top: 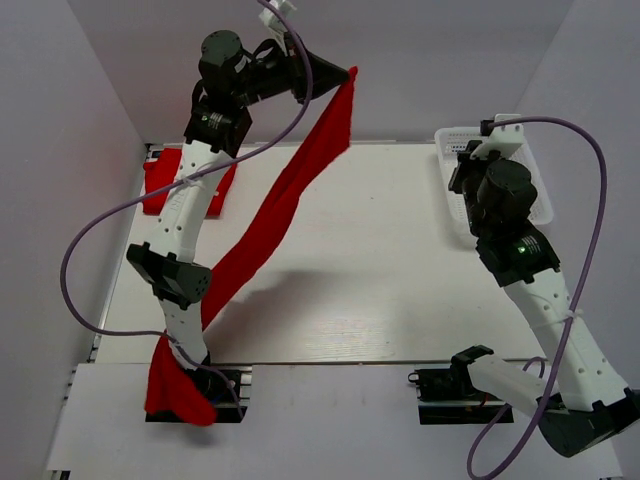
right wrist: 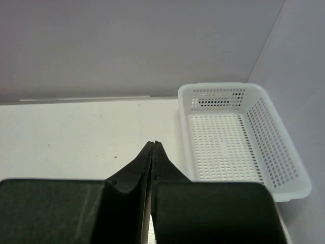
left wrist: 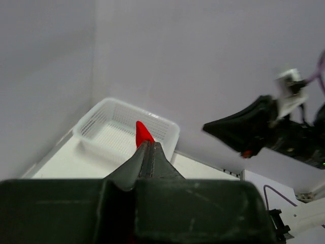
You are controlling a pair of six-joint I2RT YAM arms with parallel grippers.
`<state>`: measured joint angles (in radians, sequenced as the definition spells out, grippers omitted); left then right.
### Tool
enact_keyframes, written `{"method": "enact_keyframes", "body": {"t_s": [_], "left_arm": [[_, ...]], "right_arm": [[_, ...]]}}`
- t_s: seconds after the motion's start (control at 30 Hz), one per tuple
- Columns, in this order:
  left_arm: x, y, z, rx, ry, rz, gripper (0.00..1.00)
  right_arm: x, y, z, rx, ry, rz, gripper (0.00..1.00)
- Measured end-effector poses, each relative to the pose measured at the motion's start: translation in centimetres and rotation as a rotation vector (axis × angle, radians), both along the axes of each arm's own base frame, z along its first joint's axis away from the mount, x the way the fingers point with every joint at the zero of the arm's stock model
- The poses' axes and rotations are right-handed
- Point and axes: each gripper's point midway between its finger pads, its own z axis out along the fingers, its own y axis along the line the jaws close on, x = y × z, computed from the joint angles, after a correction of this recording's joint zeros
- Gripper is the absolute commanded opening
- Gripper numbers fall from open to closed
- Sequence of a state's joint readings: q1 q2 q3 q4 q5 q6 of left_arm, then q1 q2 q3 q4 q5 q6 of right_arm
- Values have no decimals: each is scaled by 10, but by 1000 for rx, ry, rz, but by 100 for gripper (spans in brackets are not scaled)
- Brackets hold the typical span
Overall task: Fold and stack the t-shirts
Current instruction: Flatten out the tshirt
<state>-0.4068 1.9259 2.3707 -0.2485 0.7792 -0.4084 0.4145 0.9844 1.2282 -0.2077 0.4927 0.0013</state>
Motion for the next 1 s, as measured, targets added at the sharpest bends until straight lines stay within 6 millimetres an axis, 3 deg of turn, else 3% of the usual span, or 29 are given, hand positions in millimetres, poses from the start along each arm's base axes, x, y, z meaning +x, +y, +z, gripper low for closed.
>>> {"method": "enact_keyframes", "body": {"t_s": [0.13,0.3,0.4,0.57,0.7,0.8,1.0], "left_arm": [[-21,-21,20,-26,-77,-62,0],[-19,-22,24,-28,-120,-32,0],[-14,-20,24,-22,-132,0,0],[-11,-8,22,-3,-160,100,0],[-8,24,-14,64,-108,297,0],[-1,61,-71,138,-21,501,0],[38,134,-193,355,190,940,0]], "right_arm": [[6,4,-7,-1,21,7,0],[6,36,-18,0,37,185,2],[5,54,-50,-6,100,274,5],[2,62,-99,-8,227,312,12],[-4,62,-123,17,296,307,27],[-13,60,-154,46,378,291,38],[-33,59,-224,70,593,269,55]]}}
